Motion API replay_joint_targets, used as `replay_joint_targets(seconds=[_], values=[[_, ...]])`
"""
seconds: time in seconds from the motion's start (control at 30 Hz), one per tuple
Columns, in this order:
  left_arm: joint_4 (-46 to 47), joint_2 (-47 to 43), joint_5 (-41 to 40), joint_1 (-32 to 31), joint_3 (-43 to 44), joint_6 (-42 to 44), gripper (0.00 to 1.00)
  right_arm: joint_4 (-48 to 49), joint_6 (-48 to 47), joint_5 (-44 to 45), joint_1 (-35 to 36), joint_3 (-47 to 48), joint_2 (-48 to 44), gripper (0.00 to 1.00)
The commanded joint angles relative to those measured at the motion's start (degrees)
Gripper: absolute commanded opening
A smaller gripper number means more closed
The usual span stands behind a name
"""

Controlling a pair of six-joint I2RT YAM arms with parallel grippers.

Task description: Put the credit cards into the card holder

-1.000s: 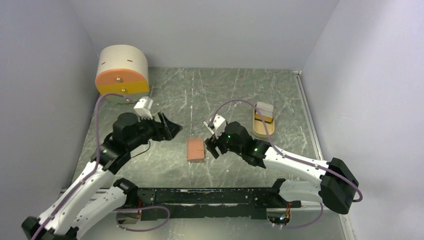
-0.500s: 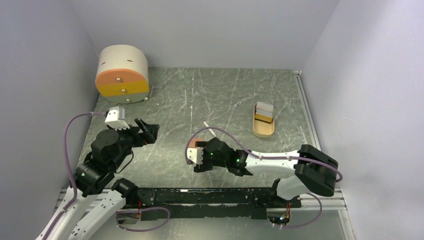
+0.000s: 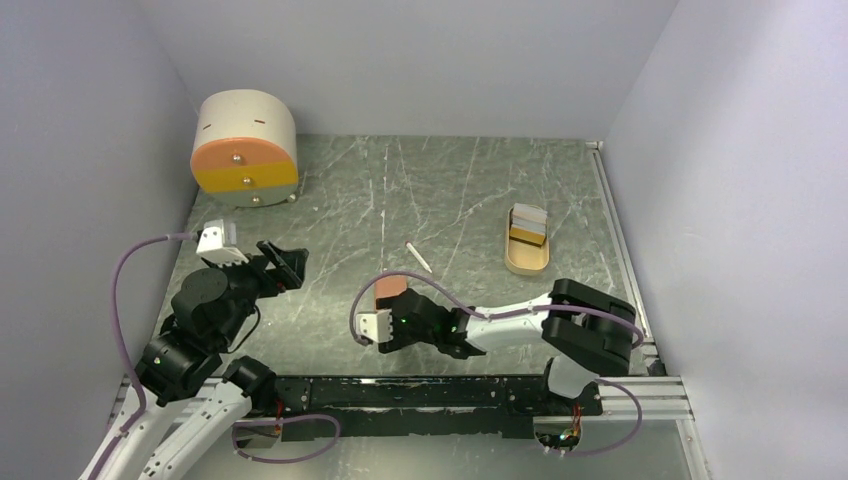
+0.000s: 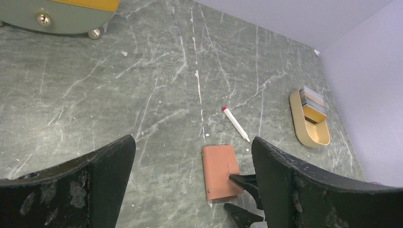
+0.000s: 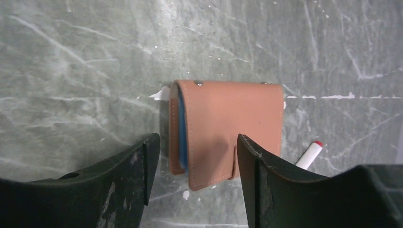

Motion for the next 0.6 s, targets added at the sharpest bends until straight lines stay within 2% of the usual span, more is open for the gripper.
replay_joint_targets(seconds=[0.0,0.1,0.2,0.3,0.37,0.43,0.57], values=[[-0.8,-0.6,-2.1,-0.3,0.5,-0.2,0.95,-0.2,-2.5,5.2,0.7,2.6,4.1,0.65],[-0.7,-0.5,-2.0,-0.3,0.2,-0.5,0.95,1.8,-2.3,6.8,0.9,2.3,6.4,0.53],[-0.3,-0.1,-2.9,-0.2,0.2,-0.9,0.96,1.4,1.1,5.6,0.9,2.6,6.7,0.22],[0.4,0.2,-2.2,-0.3,-0.3,0.0,0.94,1.2,5.1,4.2,0.9,2.0,3.4,0.0],[2.3,0.0,-0.2,-0.3,-1.9,1.0,0.9,-0.2,9.8,7.2,0.9,2.9,1.5,0.0],[6.1,-0.5,3.9,-0.3,-4.4,4.4,0.87,-8.5,15.2,10.4,1.0,8.0,1.3,0.0],[16.0,-0.6,15.8,-0.3,-8.8,15.4,0.85,-18.0,25.9,9.0,0.9,15.4,-0.5,0.0]])
